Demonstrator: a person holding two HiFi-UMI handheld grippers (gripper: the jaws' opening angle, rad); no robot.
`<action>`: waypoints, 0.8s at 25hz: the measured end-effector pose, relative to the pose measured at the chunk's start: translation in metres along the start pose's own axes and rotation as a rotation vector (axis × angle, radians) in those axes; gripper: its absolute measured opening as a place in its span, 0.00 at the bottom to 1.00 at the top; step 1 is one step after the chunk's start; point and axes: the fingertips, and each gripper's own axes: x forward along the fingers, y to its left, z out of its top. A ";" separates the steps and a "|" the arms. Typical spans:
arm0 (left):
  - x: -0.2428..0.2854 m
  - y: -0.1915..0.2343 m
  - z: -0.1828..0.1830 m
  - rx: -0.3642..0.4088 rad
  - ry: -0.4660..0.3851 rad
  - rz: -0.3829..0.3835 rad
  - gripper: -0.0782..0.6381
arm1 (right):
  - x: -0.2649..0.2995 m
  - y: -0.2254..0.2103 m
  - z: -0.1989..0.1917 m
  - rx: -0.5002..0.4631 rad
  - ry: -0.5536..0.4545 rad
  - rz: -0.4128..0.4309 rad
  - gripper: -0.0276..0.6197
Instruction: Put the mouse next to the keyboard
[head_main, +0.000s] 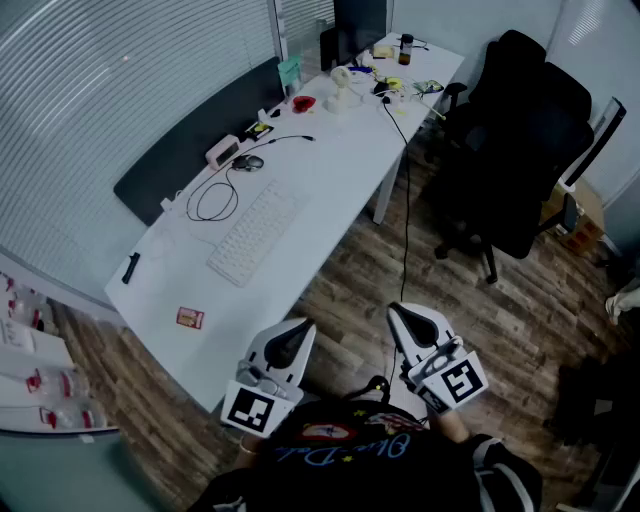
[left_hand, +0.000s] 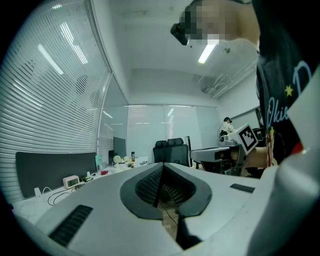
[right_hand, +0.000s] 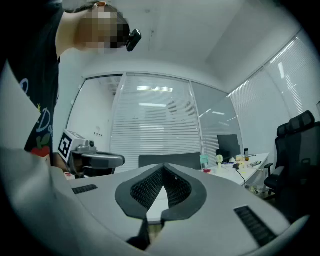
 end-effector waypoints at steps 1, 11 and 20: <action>0.001 -0.001 0.000 0.003 0.001 -0.001 0.11 | -0.001 -0.001 0.000 -0.001 -0.001 0.001 0.04; 0.009 -0.014 -0.003 0.014 0.021 0.003 0.11 | -0.017 -0.024 -0.005 -0.002 -0.024 -0.051 0.04; 0.038 -0.043 -0.007 0.017 0.045 -0.027 0.11 | -0.048 -0.061 -0.008 0.010 -0.025 -0.113 0.05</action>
